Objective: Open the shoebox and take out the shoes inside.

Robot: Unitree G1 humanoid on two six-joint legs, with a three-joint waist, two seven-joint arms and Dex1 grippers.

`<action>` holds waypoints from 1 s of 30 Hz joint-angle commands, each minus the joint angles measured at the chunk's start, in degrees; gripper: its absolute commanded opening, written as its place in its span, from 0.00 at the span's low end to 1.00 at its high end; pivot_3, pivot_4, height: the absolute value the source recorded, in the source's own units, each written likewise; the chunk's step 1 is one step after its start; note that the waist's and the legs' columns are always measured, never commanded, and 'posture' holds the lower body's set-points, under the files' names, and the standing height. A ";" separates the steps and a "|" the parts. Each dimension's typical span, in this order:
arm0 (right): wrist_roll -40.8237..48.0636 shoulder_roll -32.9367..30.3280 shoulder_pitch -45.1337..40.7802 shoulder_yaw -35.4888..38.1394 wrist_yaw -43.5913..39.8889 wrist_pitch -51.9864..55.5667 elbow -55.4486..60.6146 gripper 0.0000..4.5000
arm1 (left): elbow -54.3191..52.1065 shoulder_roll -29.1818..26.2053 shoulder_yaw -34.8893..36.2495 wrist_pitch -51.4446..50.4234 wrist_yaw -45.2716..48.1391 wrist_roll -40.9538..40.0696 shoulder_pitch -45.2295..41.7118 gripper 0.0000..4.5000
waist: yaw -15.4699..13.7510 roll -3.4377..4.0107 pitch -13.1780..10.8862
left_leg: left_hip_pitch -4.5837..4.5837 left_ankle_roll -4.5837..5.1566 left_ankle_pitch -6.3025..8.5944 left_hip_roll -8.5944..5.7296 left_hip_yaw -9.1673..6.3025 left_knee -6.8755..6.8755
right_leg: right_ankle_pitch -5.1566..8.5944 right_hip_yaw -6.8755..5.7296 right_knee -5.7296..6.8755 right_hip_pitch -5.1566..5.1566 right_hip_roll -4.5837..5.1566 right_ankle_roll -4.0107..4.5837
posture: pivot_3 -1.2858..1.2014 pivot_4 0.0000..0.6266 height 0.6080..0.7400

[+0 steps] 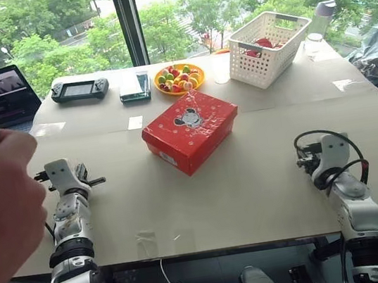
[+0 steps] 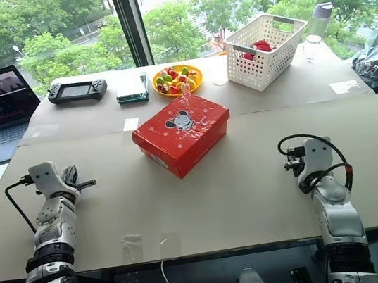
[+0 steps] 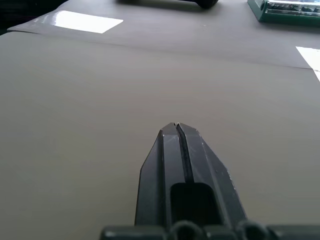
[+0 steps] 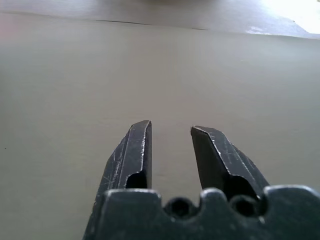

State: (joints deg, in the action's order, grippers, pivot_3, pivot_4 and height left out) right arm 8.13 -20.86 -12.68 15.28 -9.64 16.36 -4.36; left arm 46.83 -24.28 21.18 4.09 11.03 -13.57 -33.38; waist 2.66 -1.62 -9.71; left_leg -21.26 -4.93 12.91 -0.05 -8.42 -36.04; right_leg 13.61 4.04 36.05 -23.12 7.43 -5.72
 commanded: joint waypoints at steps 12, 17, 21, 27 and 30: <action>0.61 -0.91 -6.89 -15.99 -15.57 6.64 6.88 0.01 | 16.67 -1.24 -10.88 4.72 15.01 8.45 -15.43 0.00 | 0.17 -0.02 -0.01 | -0.08 -0.03 -0.03 -0.01 0.00 -0.01 | -0.03 -0.01 -0.09 -0.02 0.00 -0.06 | 0.52 0.24 0.88; -3.10 1.90 -16.91 -23.42 -18.95 5.13 -2.41 0.01 | 25.14 0.04 -15.92 5.71 19.27 13.78 -23.94 0.00 | 0.62 -0.04 -0.03 | -0.11 -0.04 -0.04 -0.01 0.00 -0.01 | -0.03 -0.04 -0.09 -0.05 0.00 -0.07 | 0.52 0.24 0.88; -5.58 4.40 -21.41 -24.49 -16.80 2.32 -10.26 0.01 | 27.50 2.13 -17.97 6.38 21.52 16.16 -27.55 0.00 | 0.87 -0.04 -0.03 | -0.13 -0.03 -0.04 -0.02 -0.03 0.05 | -0.04 -0.05 -0.12 -0.06 0.00 -0.08 | 0.52 0.24 0.88; -6.03 6.93 -22.22 -23.69 -15.12 0.76 -11.77 0.01 | 27.85 5.90 -19.58 7.63 26.84 17.56 -29.77 0.00 | 1.24 -0.04 -0.03 | -0.56 -0.02 -0.04 -0.04 -0.14 0.03 | -0.29 -0.10 -0.14 -0.41 0.00 0.34 | 0.52 0.24 0.88; -6.12 6.87 -20.78 -23.06 -15.04 1.15 -10.22 0.01 | 27.38 7.38 -19.42 7.71 29.64 17.02 -29.87 0.00 | 1.21 -0.04 -0.03 | -0.73 -0.03 -0.05 -0.06 -0.16 -0.01 | -0.31 -0.11 -0.08 -0.57 0.00 0.36 | 0.52 0.24 0.88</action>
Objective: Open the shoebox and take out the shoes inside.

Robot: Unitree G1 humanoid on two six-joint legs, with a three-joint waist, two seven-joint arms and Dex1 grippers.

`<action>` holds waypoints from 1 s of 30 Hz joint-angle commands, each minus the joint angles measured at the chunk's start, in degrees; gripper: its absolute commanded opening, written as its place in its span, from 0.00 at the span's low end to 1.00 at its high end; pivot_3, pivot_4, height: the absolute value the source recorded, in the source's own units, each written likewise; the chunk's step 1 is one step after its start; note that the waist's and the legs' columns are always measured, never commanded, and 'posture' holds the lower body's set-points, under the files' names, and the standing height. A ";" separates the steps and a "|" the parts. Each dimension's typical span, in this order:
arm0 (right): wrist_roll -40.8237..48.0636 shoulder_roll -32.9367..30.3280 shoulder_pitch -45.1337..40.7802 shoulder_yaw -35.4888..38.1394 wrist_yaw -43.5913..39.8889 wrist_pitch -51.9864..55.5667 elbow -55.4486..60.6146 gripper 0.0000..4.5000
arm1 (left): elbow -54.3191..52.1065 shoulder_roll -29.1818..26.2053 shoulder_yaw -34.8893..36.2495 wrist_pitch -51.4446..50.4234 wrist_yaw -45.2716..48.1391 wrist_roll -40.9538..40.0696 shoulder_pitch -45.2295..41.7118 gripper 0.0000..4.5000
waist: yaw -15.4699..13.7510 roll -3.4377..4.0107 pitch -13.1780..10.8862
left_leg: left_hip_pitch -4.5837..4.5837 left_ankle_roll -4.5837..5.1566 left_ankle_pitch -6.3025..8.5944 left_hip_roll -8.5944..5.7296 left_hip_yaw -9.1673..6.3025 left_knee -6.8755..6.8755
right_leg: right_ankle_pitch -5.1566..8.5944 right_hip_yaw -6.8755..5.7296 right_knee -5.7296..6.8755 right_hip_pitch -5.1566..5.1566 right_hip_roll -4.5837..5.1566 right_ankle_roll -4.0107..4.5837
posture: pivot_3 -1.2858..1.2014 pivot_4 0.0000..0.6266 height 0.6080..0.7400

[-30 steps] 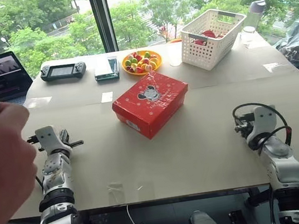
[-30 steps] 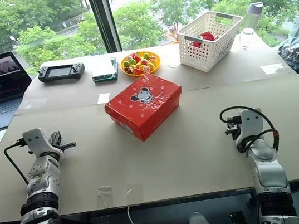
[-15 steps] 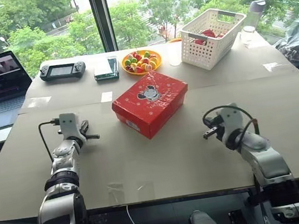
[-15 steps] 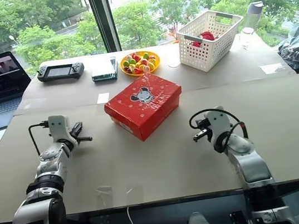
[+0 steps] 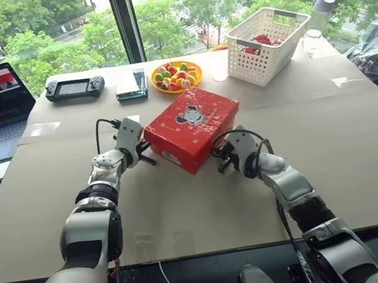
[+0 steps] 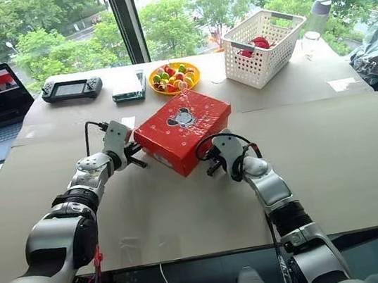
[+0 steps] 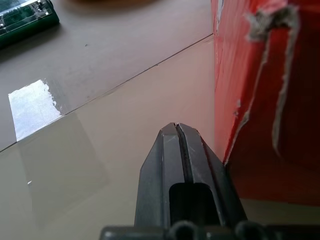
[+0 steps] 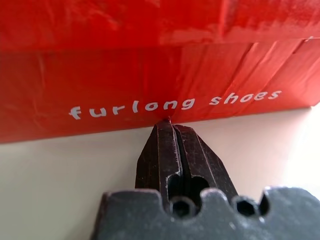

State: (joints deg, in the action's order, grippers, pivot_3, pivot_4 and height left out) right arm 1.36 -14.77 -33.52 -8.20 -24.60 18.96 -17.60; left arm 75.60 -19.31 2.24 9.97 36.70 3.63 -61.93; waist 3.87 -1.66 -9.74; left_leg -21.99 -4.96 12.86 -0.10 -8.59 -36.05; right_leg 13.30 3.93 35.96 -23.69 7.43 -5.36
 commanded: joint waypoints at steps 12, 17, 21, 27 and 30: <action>3.16 -4.95 8.27 1.90 -5.90 5.51 18.26 0.01 | -22.96 2.87 0.21 -2.98 15.82 -6.54 13.51 0.00 | 0.63 0.01 0.00 | -0.14 0.00 -0.01 0.00 -0.03 -0.02 | -0.01 0.01 0.20 -0.30 0.00 0.01 | 0.52 0.24 0.88; 4.72 -8.24 13.37 1.52 -9.50 10.32 27.06 0.01 | -50.64 0.40 0.73 -18.08 13.51 -11.26 30.50 0.00 | 1.62 0.03 0.00 | -0.23 0.01 -0.01 0.01 -0.04 -0.05 | -0.03 0.03 0.23 -0.40 0.00 0.06 | 0.52 0.24 0.88; 4.83 -9.53 15.04 1.76 -10.31 11.52 28.59 0.01 | -70.29 -0.94 1.32 -29.57 9.46 -14.17 41.97 0.00 | 1.59 0.03 0.01 | -0.10 0.02 -0.01 0.02 -0.04 -0.11 | -0.06 0.05 0.32 -0.29 0.00 0.10 | 0.52 0.24 0.88; 4.51 -8.61 13.14 1.50 -9.83 10.46 24.88 0.01 | -85.78 -2.16 2.23 -39.57 4.78 -17.30 51.85 0.00 | 0.94 0.03 0.00 | 0.06 0.10 -0.06 0.04 -0.04 -0.12 | 0.01 0.04 0.36 -0.14 -0.02 -0.05 | 0.52 0.24 0.88; 4.10 -7.33 10.50 0.62 -9.98 8.97 21.42 0.01 | -87.59 -2.37 1.98 -40.88 3.57 -17.88 53.10 0.00 | 0.68 0.03 0.00 | 0.07 0.19 -0.13 0.05 -0.04 -0.15 | -0.02 0.04 0.32 -0.13 -0.05 -0.10 | 0.52 0.24 0.88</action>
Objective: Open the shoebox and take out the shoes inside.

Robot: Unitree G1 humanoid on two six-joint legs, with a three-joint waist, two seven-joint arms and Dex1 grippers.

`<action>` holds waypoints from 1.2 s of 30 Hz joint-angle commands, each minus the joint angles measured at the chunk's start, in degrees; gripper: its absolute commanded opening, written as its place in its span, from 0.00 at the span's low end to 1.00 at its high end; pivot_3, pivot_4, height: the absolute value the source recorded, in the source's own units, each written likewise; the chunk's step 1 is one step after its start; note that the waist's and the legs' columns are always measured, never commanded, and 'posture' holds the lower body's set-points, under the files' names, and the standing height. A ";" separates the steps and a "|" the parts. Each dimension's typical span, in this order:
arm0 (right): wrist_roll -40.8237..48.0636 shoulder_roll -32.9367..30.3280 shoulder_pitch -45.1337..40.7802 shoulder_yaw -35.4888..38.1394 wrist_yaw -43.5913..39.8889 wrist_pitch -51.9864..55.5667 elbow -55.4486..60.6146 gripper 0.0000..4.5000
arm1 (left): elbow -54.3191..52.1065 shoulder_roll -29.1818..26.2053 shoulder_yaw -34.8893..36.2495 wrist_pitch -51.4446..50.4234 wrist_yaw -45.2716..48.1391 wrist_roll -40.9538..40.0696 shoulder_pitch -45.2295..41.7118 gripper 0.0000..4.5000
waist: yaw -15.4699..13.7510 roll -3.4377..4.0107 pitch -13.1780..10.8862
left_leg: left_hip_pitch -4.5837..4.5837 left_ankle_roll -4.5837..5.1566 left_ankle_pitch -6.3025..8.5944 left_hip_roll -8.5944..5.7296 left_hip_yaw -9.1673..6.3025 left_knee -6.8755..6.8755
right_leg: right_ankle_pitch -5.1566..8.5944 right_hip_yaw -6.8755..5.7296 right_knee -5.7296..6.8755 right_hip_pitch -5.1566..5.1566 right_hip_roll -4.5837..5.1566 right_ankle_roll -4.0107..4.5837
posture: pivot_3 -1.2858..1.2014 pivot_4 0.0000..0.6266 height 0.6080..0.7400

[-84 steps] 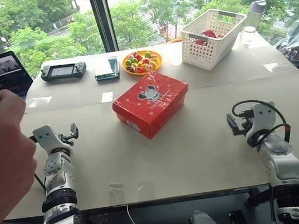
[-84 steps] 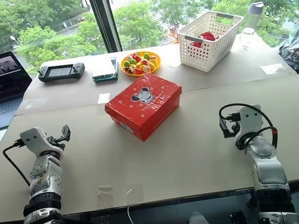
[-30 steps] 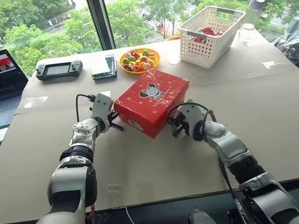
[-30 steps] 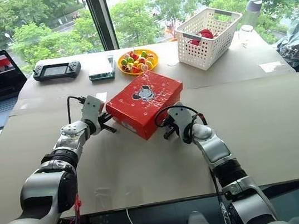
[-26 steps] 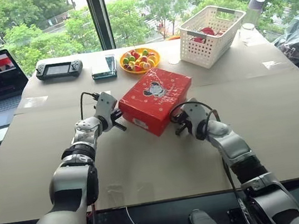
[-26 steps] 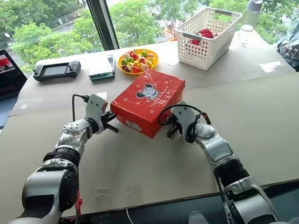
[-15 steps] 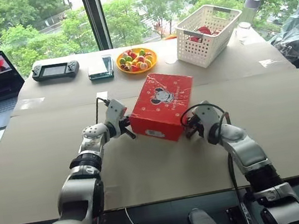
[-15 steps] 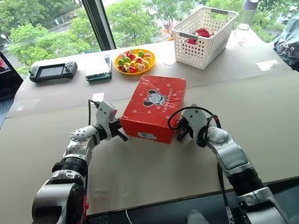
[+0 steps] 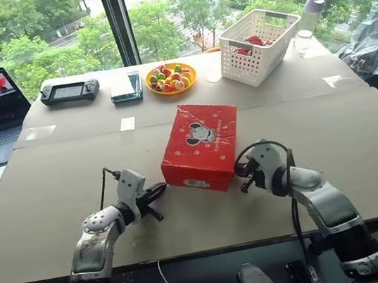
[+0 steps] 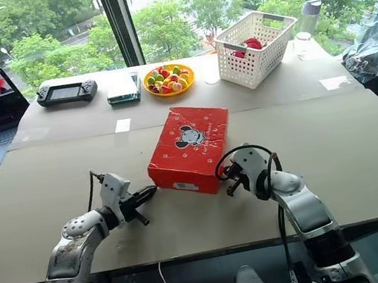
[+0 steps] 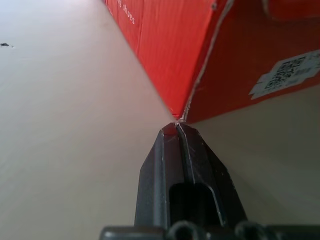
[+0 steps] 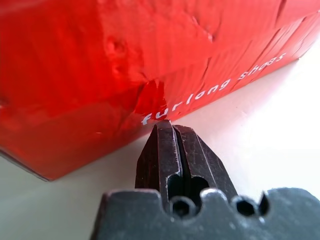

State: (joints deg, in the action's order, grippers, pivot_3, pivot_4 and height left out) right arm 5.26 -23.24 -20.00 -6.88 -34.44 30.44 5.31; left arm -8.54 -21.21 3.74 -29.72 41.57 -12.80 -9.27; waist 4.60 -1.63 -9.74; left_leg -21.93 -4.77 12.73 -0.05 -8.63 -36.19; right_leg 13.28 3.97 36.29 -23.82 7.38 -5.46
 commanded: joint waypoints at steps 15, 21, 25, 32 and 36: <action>-1.16 1.97 -6.60 -1.40 -0.27 -6.42 -7.87 0.01 | 24.58 -19.41 4.26 10.70 7.90 0.28 -12.15 0.00 | -0.43 0.01 -0.01 | -0.07 0.12 -0.20 0.04 0.00 0.04 | -0.22 0.00 -0.03 -0.13 -0.10 0.17 | 0.52 0.24 0.88; -1.23 2.70 -7.14 -0.93 0.95 -5.82 -7.24 0.01 | 59.05 -18.08 -2.58 29.69 3.98 10.81 -34.30 0.00 | -1.31 0.02 -0.01 | -0.12 0.22 -0.38 0.09 -0.02 0.13 | -0.27 -0.02 -0.14 -0.15 -0.18 -0.06 | 0.52 0.24 0.88; -1.18 3.10 -6.71 -0.05 2.32 -4.85 -5.77 0.01 | 70.21 -7.93 -6.15 36.93 3.69 14.12 -42.89 0.00 | -2.62 0.01 -0.01 | -0.30 0.09 -0.46 0.02 -0.03 0.04 | -0.57 -0.03 -0.26 -0.13 -0.14 0.13 | 0.52 0.24 0.88; -0.80 3.69 -4.96 1.47 5.53 -1.69 -1.04 0.01 | 78.06 1.82 -7.10 41.34 3.50 15.77 -47.95 0.00 | -1.53 -0.01 -0.02 | -0.45 0.09 -0.47 0.02 -0.03 -0.04 | -0.72 -0.02 -0.27 -0.28 -0.14 0.21 | 0.52 0.24 0.88; -0.75 3.35 -3.01 2.09 6.43 0.19 2.13 0.01 | 78.00 3.89 -7.19 42.55 5.69 15.41 -48.47 0.00 | -1.37 -0.01 -0.02 | -0.42 0.10 -0.47 0.01 -0.04 -0.04 | -0.56 -0.01 -0.22 -0.25 -0.14 -0.06 | 0.52 0.24 0.88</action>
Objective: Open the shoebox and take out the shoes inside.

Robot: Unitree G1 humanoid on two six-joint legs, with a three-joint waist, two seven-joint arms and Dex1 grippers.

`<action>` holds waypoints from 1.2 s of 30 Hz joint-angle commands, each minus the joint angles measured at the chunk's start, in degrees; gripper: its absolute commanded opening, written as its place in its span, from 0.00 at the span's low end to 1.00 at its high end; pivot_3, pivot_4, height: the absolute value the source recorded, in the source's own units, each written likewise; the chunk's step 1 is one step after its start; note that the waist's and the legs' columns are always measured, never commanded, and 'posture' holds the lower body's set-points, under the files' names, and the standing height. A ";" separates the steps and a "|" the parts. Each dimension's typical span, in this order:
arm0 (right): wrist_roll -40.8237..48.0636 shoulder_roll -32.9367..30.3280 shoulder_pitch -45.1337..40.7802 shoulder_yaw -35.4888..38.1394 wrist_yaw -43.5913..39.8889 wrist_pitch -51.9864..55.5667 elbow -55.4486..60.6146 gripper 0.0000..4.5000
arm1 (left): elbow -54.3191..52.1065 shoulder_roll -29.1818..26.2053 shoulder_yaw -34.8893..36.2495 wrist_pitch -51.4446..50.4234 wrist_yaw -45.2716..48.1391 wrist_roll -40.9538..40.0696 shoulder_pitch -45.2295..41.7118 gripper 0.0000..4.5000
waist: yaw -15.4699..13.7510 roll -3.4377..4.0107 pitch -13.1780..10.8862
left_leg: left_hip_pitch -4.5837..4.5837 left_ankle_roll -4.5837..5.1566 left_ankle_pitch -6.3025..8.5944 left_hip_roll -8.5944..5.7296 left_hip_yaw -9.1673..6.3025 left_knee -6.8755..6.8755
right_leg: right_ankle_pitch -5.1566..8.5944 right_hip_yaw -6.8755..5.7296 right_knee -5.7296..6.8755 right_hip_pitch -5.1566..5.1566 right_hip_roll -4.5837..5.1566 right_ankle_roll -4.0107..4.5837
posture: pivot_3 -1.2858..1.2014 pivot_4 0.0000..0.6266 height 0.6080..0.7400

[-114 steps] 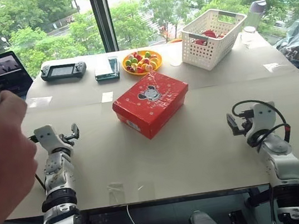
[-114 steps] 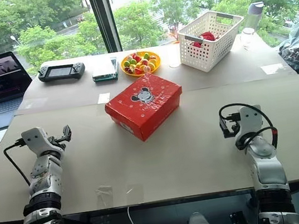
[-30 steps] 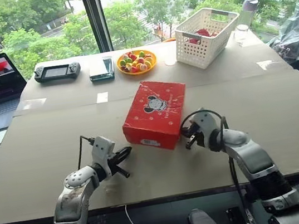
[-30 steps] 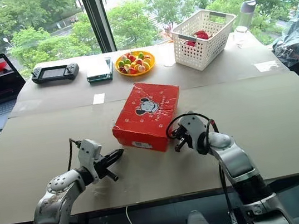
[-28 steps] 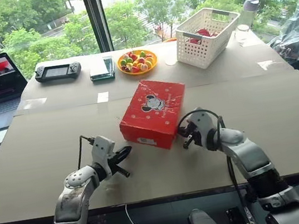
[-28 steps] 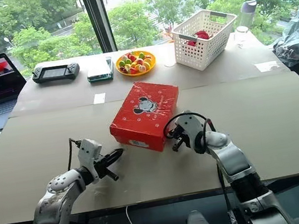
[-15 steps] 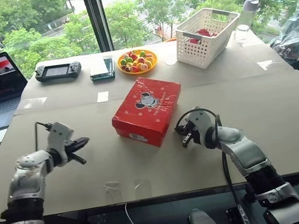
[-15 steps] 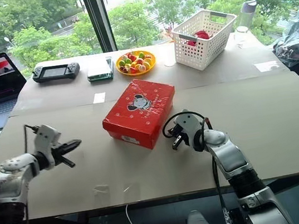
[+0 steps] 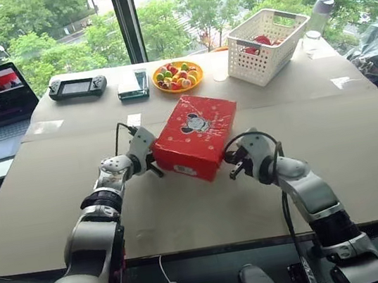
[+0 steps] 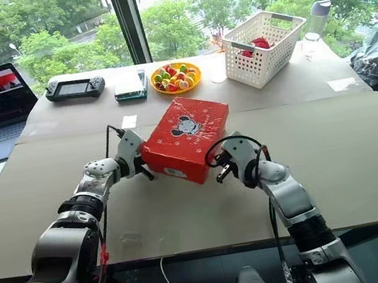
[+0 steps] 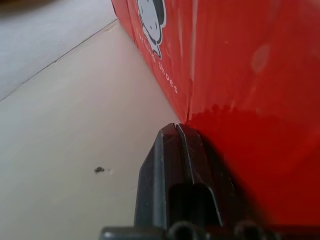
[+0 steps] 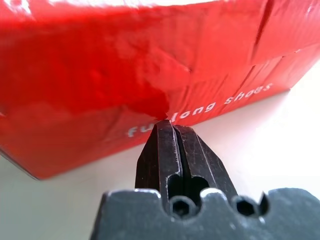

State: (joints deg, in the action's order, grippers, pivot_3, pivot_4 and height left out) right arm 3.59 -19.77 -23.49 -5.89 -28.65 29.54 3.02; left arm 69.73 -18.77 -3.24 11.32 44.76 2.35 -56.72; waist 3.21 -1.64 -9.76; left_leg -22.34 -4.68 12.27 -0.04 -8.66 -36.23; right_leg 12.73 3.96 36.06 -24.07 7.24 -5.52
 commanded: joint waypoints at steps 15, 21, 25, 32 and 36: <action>0.16 -0.76 -2.52 -3.59 -4.11 -0.63 1.24 0.01 | -48.89 -0.20 -3.30 -16.51 14.55 -7.29 25.52 0.00 | 1.32 0.02 0.01 | 0.09 0.01 0.00 0.03 -0.01 0.04 | -0.16 0.05 0.05 0.00 0.00 0.27 | 0.52 0.24 0.88; 1.42 -1.47 -0.58 -6.03 -8.70 1.95 5.93 0.01 | -60.25 -2.57 -1.43 -25.23 10.85 -8.50 31.58 0.00 | 1.21 0.03 0.01 | 0.20 0.02 -0.01 0.02 -0.01 0.02 | -0.10 0.05 0.09 0.10 0.00 0.18 | 0.52 0.24 0.88; 2.83 -2.99 1.49 -7.25 -11.58 5.10 10.66 0.01 | -62.80 -4.46 -0.63 -27.41 10.06 -9.08 32.16 0.00 | 0.94 0.02 0.01 | 0.21 0.05 -0.03 0.03 -0.01 0.02 | 0.03 0.05 0.11 0.10 0.00 -0.04 | 0.52 0.24 0.88; 0.94 -3.15 2.12 -6.59 -10.47 4.29 8.85 0.01 | -60.53 -6.57 0.57 -25.84 9.67 -8.98 32.25 0.00 | 0.83 0.02 0.01 | 0.21 0.05 -0.03 0.03 -0.01 0.02 | 0.04 0.05 0.10 0.10 0.00 -0.05 | 0.52 0.24 0.88; -0.16 -4.05 2.32 -5.03 -9.29 2.64 6.97 0.01 | -57.93 -7.67 3.31 -24.04 10.25 -10.70 33.38 0.00 | 0.89 0.02 0.01 | 0.25 0.05 -0.03 0.03 -0.01 0.02 | 0.03 0.05 0.10 0.13 0.00 -0.04 | 0.52 0.24 0.88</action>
State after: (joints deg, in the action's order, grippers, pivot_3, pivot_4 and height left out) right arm 3.17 -24.22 -21.16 -10.05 -37.95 33.88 9.88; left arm 12.45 -26.41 -1.00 -14.73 53.70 -5.33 -23.50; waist 4.11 -1.62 -9.75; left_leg -22.09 -4.63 12.23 -0.01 -8.68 -36.21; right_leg 12.75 4.01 36.16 -23.94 7.23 -5.55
